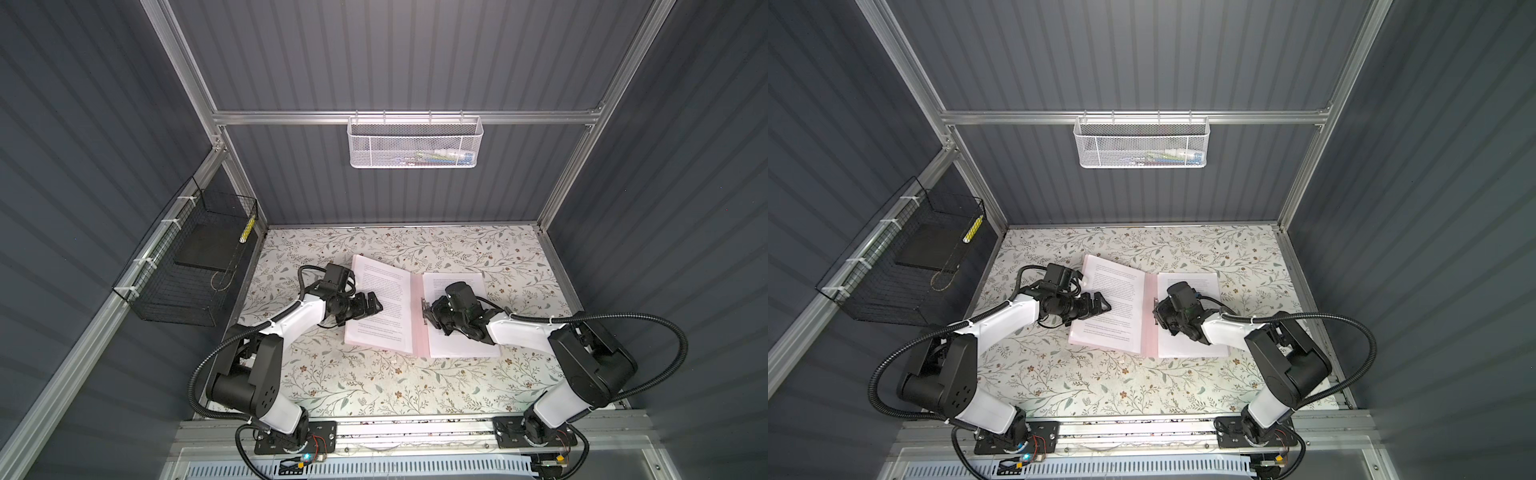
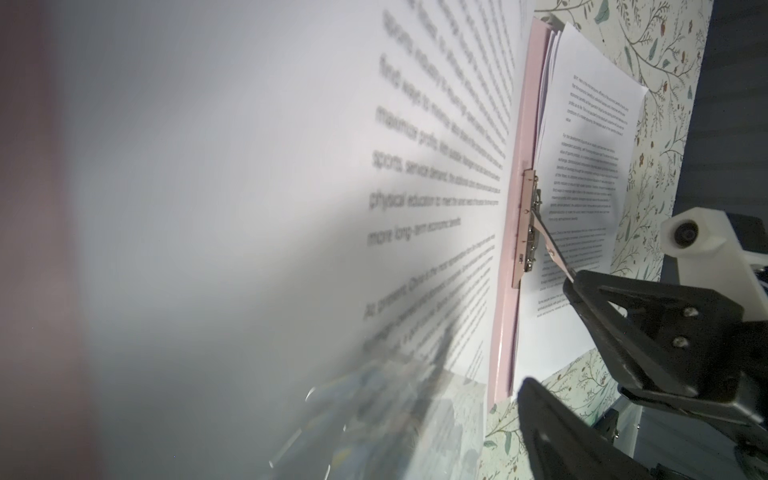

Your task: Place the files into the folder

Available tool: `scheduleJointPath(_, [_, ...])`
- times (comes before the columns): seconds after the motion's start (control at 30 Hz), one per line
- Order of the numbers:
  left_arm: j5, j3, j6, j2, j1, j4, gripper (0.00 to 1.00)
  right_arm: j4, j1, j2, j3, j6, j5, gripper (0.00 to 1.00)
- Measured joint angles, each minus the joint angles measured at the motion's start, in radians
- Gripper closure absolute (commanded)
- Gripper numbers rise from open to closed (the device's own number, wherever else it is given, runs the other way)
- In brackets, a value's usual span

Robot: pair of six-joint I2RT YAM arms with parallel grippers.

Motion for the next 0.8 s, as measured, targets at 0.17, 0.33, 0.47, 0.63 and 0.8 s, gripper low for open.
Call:
scheduleJointPath(0.17, [0.000, 0.000, 0.000, 0.000, 0.000, 0.000, 0.00, 0.006, -0.001, 0.001, 0.000, 0.004, -0.001, 0.88])
scheduleJointPath(0.33, [0.000, 0.000, 0.000, 0.000, 0.000, 0.000, 0.00, 0.006, -0.005, 0.001, 0.000, 0.004, -0.001, 0.87])
scheduleJointPath(0.47, [0.000, 0.000, 0.000, 0.000, 0.000, 0.000, 0.00, 0.007, -0.010, 0.001, -0.001, 0.005, -0.002, 0.83])
scheduleJointPath(0.63, [0.004, 0.000, 0.000, 0.000, 0.000, 0.000, 0.00, 0.022, -0.020, 0.001, -0.008, 0.008, -0.007, 0.83])
scheduleJointPath(0.8, [0.007, 0.000, 0.000, 0.000, 0.000, 0.000, 0.00, 0.037, -0.031, 0.001, -0.010, 0.011, -0.012, 0.84])
